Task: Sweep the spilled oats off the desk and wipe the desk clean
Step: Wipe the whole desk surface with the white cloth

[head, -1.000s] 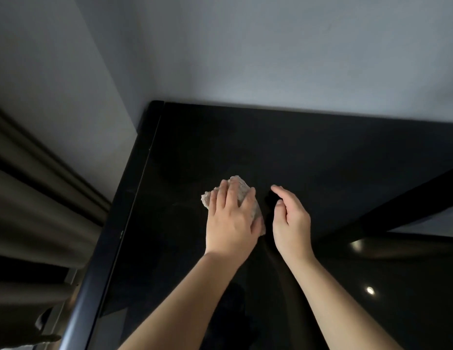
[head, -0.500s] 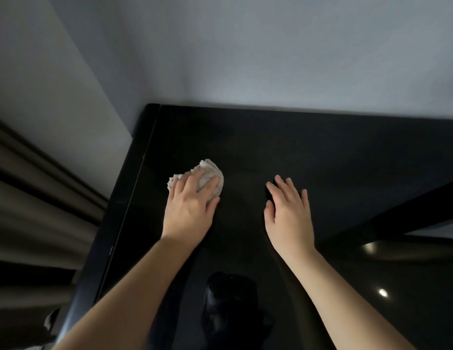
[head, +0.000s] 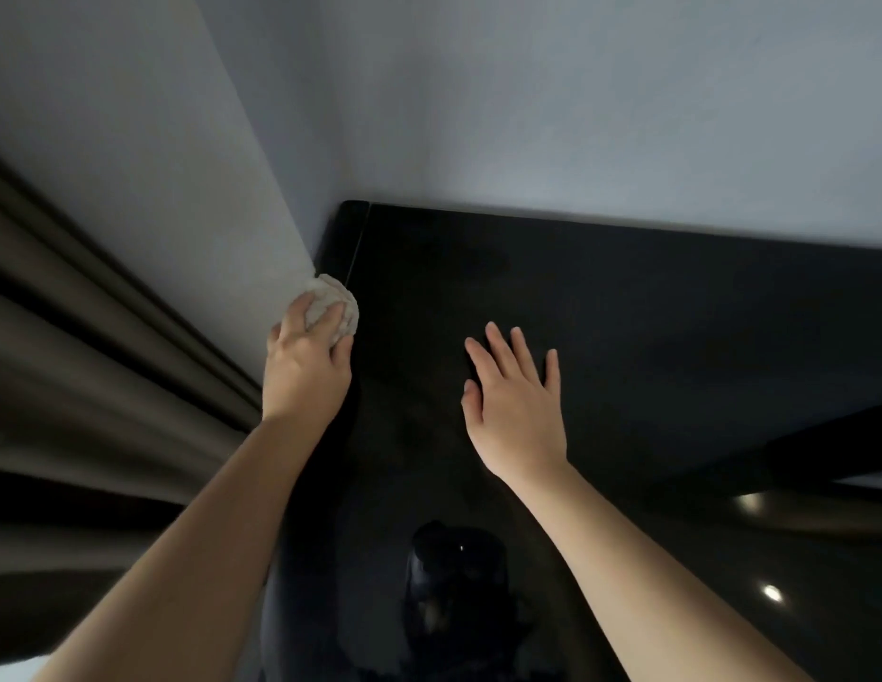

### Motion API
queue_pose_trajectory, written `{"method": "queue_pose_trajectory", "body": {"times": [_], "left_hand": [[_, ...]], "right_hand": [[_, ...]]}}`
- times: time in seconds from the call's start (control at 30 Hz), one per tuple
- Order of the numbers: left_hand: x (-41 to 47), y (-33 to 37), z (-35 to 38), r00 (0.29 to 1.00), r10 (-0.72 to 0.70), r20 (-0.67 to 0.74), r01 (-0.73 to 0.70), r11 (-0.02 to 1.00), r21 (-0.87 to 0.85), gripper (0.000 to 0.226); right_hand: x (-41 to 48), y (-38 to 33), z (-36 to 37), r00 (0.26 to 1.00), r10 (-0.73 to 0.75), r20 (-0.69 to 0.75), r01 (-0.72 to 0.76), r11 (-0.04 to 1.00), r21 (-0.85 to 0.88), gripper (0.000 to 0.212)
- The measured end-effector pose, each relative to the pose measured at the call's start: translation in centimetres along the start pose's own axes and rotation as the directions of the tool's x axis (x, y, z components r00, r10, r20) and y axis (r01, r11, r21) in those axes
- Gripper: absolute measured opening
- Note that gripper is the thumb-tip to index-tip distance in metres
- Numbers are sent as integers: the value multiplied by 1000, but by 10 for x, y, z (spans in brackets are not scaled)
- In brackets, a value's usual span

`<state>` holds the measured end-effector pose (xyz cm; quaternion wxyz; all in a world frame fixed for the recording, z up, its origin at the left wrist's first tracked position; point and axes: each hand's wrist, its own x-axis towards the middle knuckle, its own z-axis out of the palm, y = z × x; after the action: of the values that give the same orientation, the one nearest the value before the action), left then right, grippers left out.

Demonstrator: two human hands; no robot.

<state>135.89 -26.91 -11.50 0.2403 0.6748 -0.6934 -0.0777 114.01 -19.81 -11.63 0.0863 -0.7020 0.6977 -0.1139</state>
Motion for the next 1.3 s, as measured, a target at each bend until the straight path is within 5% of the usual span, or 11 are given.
{"method": "queue_pose_trajectory", "body": {"times": [0.23, 0.37, 0.53, 0.87, 1.3], "left_hand": [[-116, -26, -55, 993, 84, 83, -74, 991, -114, 44], [-96, -38, -47, 984, 137, 116, -128, 989, -79, 41], [-60, -26, -35, 995, 24, 101, -6, 984, -178, 51], [-207, -65, -104, 980, -77, 184, 124, 958, -260, 45], [-291, -89, -120, 941, 277, 193, -232, 946, -226, 38]], "right_hand": [[-2, -1, -2, 1000, 4, -11, -4, 1000, -19, 49], [-1, -2, -2, 1000, 14, -28, -14, 1000, -21, 49], [-1, 0, 1, 999, 26, -41, -27, 999, -44, 48], [-108, -42, -3, 998, 40, -44, -38, 999, 28, 48], [-182, -69, 9, 997, 78, -3, -78, 997, -30, 49]]}}
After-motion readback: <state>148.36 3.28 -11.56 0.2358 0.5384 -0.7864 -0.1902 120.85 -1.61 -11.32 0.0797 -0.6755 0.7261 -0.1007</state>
